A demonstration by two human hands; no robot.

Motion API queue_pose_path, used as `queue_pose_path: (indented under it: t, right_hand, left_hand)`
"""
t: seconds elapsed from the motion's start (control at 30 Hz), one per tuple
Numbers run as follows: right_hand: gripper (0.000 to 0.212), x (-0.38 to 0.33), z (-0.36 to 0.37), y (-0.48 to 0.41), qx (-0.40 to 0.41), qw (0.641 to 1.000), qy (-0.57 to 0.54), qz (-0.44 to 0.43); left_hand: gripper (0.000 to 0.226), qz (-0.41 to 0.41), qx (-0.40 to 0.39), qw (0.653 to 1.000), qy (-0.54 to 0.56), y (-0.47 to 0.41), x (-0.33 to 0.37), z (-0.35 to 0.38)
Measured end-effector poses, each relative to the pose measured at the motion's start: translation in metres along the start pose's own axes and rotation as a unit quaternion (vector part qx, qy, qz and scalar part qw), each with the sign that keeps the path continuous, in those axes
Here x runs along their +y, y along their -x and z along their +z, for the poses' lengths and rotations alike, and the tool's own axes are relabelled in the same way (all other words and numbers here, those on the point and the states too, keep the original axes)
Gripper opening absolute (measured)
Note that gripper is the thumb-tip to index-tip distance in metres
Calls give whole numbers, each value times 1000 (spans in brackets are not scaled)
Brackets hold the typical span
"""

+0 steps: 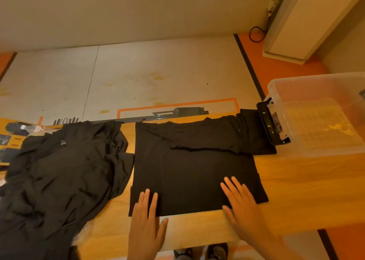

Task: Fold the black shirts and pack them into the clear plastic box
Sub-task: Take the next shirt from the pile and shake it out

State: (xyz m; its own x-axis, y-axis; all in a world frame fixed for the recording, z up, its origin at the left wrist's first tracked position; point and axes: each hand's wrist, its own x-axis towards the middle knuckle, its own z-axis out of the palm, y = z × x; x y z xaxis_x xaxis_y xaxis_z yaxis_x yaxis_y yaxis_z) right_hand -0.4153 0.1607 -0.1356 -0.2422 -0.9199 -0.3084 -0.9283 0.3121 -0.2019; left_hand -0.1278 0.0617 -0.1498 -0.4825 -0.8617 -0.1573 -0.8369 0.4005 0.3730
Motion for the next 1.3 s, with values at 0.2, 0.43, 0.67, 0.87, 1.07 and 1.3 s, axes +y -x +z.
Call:
queue_pose_path:
  t: [0.2, 0.43, 0.67, 0.87, 1.07, 1.3]
  right_hand:
    - [78, 12, 10, 17, -56, 997, 25, 38]
    - [97, 17, 17, 43, -73, 997, 27, -9]
    - [68, 27, 25, 76, -17, 998, 46, -48]
    - [117, 27, 33, 88, 97, 992, 61, -44]
    - [102, 28, 25, 100, 122, 987, 91, -47]
    - [100, 39, 23, 101, 76, 997, 23, -27]
  left_hand:
    - [79, 33, -35, 997, -66, 20, -18, 6]
    - [92, 44, -30, 995, -88, 56, -17, 10]
    - [57, 26, 0, 998, -63, 73, -10, 8]
    - [47, 29, 59, 996, -53, 89, -2, 3]
    - [95, -57, 33, 992, -106, 93, 2, 11]
    - [89, -65, 13, 992, -104, 96, 3, 0]
